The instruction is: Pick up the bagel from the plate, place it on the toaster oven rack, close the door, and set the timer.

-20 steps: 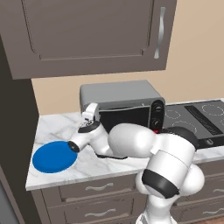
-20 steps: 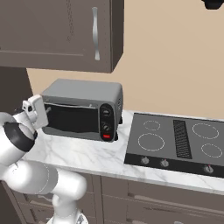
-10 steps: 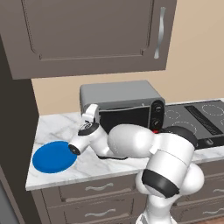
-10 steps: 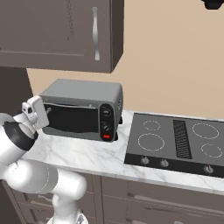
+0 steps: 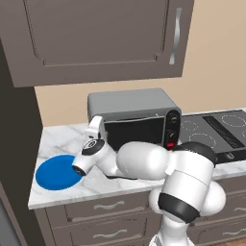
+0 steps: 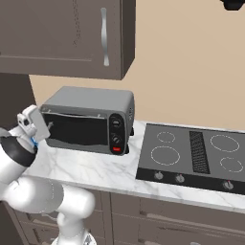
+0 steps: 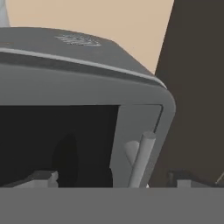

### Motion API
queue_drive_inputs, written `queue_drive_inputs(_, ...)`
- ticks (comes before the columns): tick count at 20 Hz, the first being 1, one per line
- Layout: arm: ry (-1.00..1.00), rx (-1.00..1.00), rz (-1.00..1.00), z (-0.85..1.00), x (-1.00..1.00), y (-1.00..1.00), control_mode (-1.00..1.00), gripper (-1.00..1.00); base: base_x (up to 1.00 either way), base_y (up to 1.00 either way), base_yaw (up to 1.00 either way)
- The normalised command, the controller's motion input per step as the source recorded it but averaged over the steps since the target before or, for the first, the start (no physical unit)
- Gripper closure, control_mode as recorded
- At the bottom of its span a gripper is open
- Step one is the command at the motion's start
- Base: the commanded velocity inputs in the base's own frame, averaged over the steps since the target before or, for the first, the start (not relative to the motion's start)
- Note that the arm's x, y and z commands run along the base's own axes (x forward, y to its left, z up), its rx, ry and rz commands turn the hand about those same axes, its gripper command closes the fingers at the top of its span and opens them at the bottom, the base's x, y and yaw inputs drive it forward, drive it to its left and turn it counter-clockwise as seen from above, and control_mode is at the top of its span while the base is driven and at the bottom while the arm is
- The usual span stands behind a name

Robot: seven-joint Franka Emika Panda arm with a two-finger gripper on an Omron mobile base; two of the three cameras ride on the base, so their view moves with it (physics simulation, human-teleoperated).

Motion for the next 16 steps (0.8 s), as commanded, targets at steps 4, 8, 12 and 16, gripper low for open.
queue_drive_inputs(4, -0.06, -0.11, 0.00, 0.21, -0.31, 0.43, -1.00, -1.00, 0.00, 0.00, 0.00)
queue_drive_inputs(8, -0.19, -0.07, 0.00, 0.46, -0.47, 0.09, -1.00, -1.00, 0.00, 0.00, 0.00)
queue_drive_inputs(12, -0.19, 0.07, -0.03, 0.43, -0.38, -0.47, -1.00, -1.00, 0.00, 0.00, 0.00)
queue_drive_inputs(16, -0.08, 0.23, -0.11, 0.34, -0.20, -0.86, -1.00, -1.00, 0.00, 0.00, 0.00)
